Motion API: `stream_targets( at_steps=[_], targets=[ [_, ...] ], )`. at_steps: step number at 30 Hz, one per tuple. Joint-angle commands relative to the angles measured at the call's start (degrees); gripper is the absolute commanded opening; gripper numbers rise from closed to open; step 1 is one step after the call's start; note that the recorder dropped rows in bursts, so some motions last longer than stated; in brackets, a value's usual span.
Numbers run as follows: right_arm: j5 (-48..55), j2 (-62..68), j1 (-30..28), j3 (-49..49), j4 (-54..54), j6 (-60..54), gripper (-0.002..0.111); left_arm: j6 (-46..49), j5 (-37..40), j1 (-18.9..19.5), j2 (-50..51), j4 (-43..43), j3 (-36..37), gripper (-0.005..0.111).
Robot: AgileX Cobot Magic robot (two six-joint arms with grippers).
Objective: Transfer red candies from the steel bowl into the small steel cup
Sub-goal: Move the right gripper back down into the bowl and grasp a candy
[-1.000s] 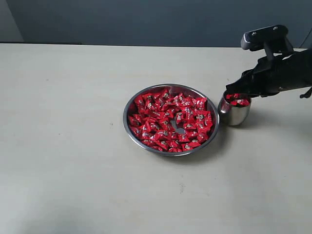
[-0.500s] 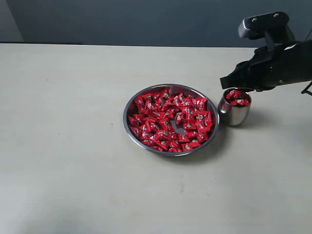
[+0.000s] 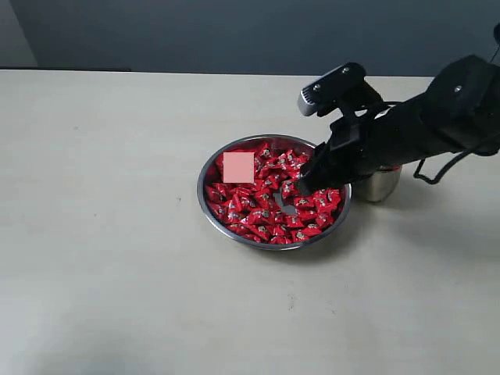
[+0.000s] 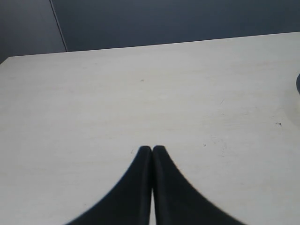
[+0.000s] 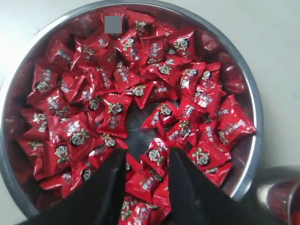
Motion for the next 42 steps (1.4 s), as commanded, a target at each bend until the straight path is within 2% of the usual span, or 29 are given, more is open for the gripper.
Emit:
stream_targets(
  at_steps=[1, 6, 12, 30, 32, 33, 37, 38, 42],
  targets=[
    [-1.3, 4.8, 0.1, -3.2, 1.9, -0.5, 0.031, -0.1, -0.3, -0.5, -0.3, 0.1, -0.5, 0.000],
    [-0.8, 10.9, 0.1, -7.2, 2.0, -0.5, 0.032, -0.1, -0.3, -0.5, -0.3, 0.1, -0.5, 0.000],
    [0.4, 15.1, 0.1, -10.4, 2.0, -0.5, 0.046, -0.1, -0.3, -0.5, -0.3, 0.1, -0.5, 0.000],
    [-0.8, 22.7, 0.1, -13.1, 1.9, -0.5, 0.046, -0.1, -0.3, -0.5, -0.3, 0.1, -0.5, 0.000],
    [-1.1, 22.7, 0.1, -13.1, 1.8, -0.5, 0.041, -0.1, -0.3, -0.5, -0.3, 0.1, -0.5, 0.000],
    [-1.1, 22.7, 0.1, -13.1, 1.6, -0.5, 0.036, -0.1, -0.3, -0.5, -0.3, 0.1, -0.5, 0.000],
    [-0.8, 22.6, 0.1, -13.1, 0.9, -0.5, 0.003, -0.1, -0.3, -0.5, -0.3, 0.1, -0.5, 0.000],
    [-0.5, 22.5, 0.1, -13.1, 0.9, -0.5, -0.001, -0.1, -0.3, -0.5, -0.3, 0.1, -0.5, 0.000],
    [1.0, 20.7, 0.1, -13.1, 0.3, -0.5, 0.004, -0.1, -0.3, -0.5, -0.3, 0.1, -0.5, 0.000]
  ],
)
